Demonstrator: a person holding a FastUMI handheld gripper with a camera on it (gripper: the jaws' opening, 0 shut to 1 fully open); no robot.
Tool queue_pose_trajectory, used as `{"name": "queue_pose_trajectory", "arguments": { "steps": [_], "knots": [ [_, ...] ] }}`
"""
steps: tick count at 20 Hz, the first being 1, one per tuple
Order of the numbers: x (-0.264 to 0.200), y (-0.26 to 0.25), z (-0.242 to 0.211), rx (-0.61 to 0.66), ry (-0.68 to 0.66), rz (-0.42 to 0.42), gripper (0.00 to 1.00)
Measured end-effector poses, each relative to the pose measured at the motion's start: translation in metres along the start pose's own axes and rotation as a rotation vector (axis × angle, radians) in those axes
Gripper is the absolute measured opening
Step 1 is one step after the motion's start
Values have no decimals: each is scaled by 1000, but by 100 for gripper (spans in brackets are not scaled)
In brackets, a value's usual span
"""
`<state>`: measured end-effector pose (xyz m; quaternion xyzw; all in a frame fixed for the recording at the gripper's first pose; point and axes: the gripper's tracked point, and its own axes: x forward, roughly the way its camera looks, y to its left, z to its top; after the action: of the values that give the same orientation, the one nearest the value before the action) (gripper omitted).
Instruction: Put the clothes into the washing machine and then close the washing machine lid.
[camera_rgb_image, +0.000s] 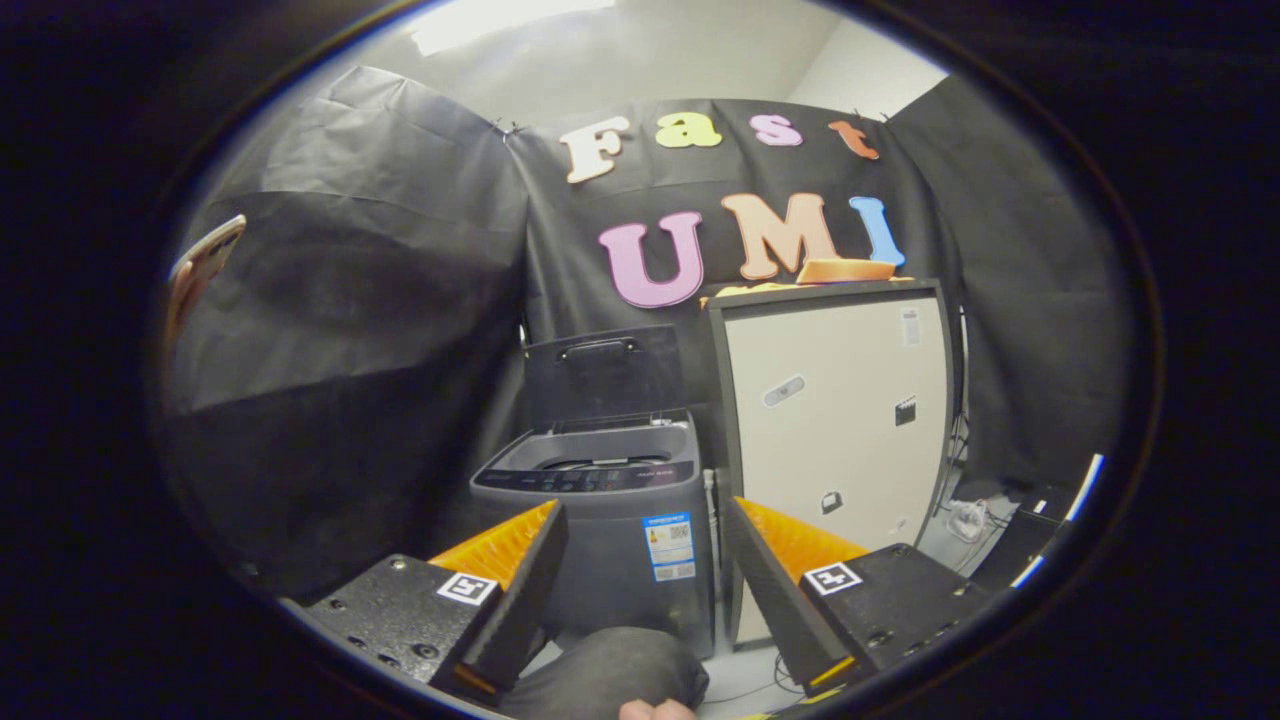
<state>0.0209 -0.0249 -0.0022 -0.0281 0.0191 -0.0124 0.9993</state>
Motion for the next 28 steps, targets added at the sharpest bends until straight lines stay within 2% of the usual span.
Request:
{"name": "queue_pose_trajectory", "arguments": {
  "steps": [13,28],
  "knots": [
    [56,-51,52,-56,-3,-40,96],
    [153,-107,151,-70,2,-54,96]
  ]
}}
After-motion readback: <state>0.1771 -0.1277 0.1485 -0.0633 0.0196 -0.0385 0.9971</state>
